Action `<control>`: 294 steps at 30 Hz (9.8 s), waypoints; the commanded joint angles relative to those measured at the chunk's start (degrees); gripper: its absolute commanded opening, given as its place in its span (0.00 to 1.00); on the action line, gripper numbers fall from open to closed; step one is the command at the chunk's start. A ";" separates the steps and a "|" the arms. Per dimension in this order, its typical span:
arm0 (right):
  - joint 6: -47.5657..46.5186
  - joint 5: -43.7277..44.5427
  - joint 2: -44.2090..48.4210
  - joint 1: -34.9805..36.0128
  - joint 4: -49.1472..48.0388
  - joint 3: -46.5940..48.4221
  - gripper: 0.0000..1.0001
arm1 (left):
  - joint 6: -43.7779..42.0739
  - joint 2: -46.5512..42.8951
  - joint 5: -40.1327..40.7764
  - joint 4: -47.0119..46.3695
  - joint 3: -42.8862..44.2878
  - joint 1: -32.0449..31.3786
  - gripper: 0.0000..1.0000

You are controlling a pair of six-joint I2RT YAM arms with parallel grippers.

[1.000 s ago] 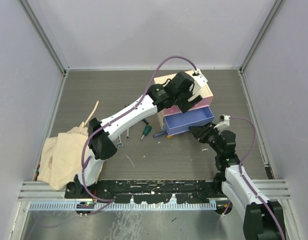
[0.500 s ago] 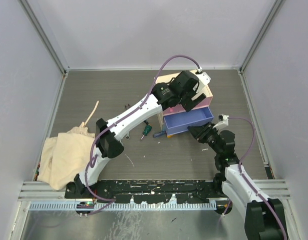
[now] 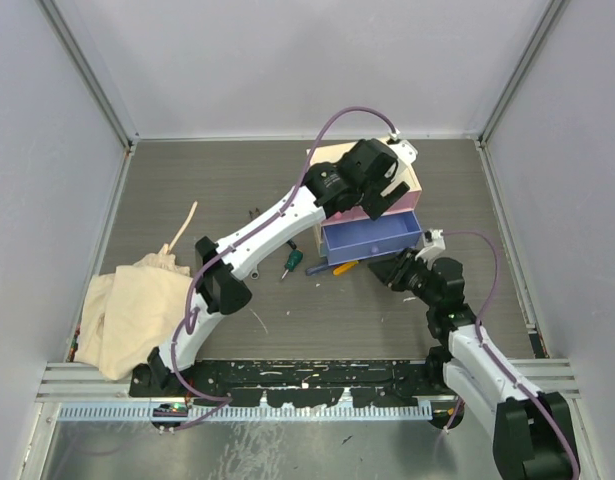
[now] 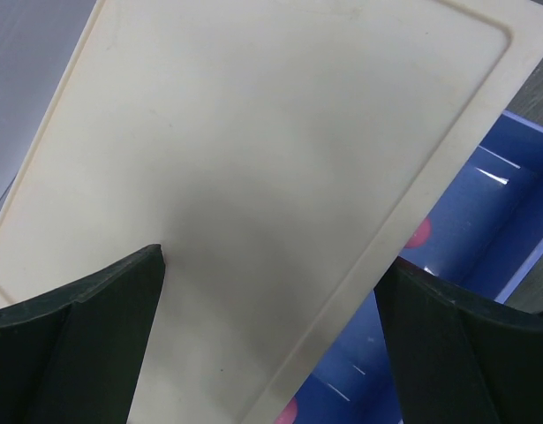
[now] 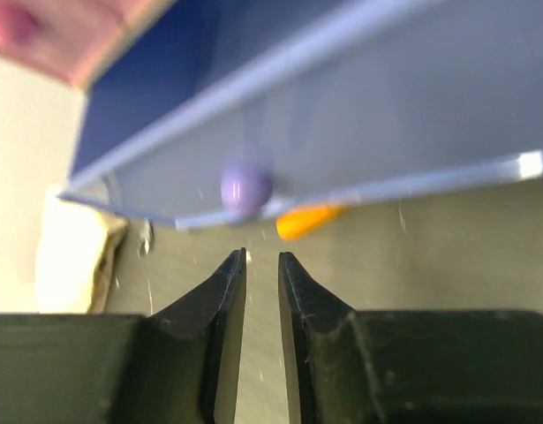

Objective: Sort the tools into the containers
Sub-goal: Open the drawer in the storage box.

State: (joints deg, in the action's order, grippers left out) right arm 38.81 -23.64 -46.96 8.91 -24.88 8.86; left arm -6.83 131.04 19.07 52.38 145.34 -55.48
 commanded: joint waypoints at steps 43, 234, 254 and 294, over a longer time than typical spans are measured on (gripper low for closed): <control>35.80 18.41 -6.48 -1.75 -3.30 6.24 1.00 | 4.52 2.71 3.07 0.88 1.71 5.48 0.99; 38.03 -8.65 -30.45 -11.41 -45.02 -2.02 0.60 | -3.60 -11.83 -5.09 -13.50 -27.63 9.57 1.00; 39.00 -14.04 -34.85 -13.75 -47.32 -1.32 0.57 | -8.91 -18.95 -7.01 -14.18 -33.93 9.69 0.99; 27.64 -29.52 -31.34 -30.64 -26.69 7.18 0.55 | -9.42 -19.69 -5.70 -15.27 -38.55 13.04 0.88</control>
State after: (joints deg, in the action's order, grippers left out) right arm 70.52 -54.22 -79.24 -17.30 -50.83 13.26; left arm -14.11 111.87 3.49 25.91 109.38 -48.12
